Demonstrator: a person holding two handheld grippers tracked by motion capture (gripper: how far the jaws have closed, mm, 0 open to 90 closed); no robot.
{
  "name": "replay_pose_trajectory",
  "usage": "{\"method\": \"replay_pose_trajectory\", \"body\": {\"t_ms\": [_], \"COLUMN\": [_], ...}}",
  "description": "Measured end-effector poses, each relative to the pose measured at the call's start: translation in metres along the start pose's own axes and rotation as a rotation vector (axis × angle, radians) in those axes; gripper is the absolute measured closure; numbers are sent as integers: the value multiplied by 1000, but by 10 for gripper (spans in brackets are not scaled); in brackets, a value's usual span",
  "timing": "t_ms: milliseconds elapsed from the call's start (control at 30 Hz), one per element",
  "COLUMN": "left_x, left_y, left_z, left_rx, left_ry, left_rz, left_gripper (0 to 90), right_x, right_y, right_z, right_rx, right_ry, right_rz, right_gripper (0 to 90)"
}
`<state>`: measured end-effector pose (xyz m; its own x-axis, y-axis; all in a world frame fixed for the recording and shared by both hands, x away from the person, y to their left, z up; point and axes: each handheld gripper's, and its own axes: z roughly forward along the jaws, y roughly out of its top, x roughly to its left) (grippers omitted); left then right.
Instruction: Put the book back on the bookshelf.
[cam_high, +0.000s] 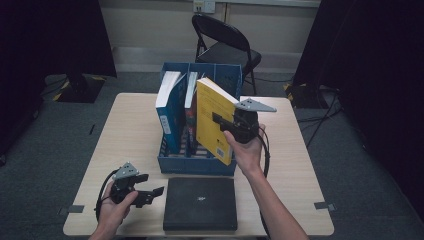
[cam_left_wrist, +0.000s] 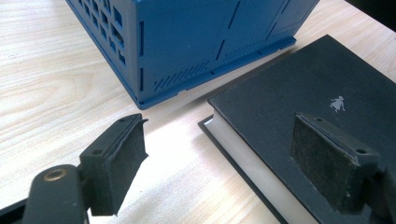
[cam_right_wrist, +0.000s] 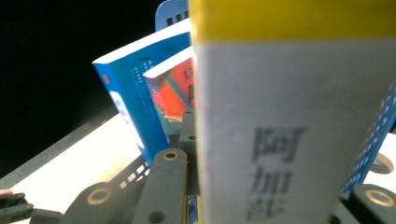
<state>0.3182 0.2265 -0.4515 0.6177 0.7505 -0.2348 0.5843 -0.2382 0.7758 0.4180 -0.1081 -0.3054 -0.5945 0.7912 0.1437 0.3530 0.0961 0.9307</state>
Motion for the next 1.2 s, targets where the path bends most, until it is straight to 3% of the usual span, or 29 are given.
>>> {"method": "replay_pose_trajectory", "body": {"t_ms": [600,867,1200], "left_x": [1,1,1], "left_y": [0,0,0], "left_z": [0,1,1], "left_rx": [0,2,3], "left_ry": [-4,-8,-9], "left_rz": [-5,-3,-5], "left_gripper": [183,183,183], "right_x": [-1,2,8], "right_y": [6,6,11], "right_z": [32,50,63], "right_rx": [6,10,6], "right_ry": [-88,-154,-191], "right_rz": [35,49,59], "right_gripper": [757,757,756]}}
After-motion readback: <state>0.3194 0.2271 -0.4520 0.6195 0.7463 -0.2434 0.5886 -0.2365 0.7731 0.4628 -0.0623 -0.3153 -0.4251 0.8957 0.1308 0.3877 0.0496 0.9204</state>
